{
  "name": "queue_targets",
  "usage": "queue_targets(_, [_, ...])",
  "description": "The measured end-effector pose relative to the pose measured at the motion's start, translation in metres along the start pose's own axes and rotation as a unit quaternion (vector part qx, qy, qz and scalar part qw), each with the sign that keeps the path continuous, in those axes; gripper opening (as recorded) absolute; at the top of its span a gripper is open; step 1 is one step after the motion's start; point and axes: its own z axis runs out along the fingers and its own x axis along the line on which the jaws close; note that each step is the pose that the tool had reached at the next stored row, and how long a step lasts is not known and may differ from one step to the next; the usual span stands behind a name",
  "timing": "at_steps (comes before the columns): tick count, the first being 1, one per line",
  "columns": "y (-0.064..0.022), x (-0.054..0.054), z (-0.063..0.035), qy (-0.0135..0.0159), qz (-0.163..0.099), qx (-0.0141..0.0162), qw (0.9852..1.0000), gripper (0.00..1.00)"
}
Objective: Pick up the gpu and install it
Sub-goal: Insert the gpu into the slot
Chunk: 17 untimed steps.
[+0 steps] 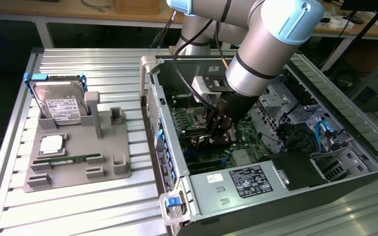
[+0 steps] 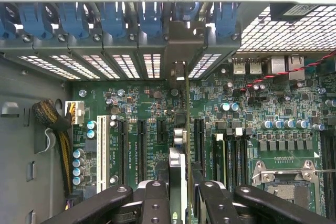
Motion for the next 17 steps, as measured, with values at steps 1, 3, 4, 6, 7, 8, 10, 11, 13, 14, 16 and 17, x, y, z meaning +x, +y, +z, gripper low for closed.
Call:
queue_targets(1, [0.0, 0.0, 0.0, 0.0, 0.0, 0.0, 1.0, 0.27])
queue_targets(3, [0.0, 0.0, 0.0, 0.0, 0.0, 0.0, 1.0, 0.27])
queue_targets(4, [0.0, 0.0, 0.0, 0.0, 0.0, 0.0, 1.0, 0.27])
queue_targets(6, [0.0, 0.0, 0.0, 0.0, 0.0, 0.0, 1.0, 0.27])
queue_targets(7, [0.0, 0.0, 0.0, 0.0, 0.0, 0.0, 1.0, 0.27])
queue_targets(8, [0.0001, 0.0, 0.0, 0.0, 0.0, 0.0, 1.0, 0.27])
queue_targets(10, [0.0009, 0.0, 0.0002, -0.0001, 0.0, 0.0005, 1.0, 0.27])
queue_targets(11, [0.0013, 0.0, 0.0003, -0.0001, 0.0, 0.0007, 1.0, 0.27])
queue_targets(13, [0.0016, 0.0, 0.0002, 0.0, 0.0, 0.0006, 1.0, 0.27])
queue_targets(14, [0.0016, 0.0, 0.0003, 0.0, 0.0, 0.0006, 1.0, 0.27])
queue_targets(16, [0.0016, 0.0, 0.0003, 0.0, 0.0, 0.0007, 1.0, 0.27])
queue_targets(17, [0.0016, 0.0, 0.0003, 0.0, 0.0, 0.0007, 1.0, 0.27])
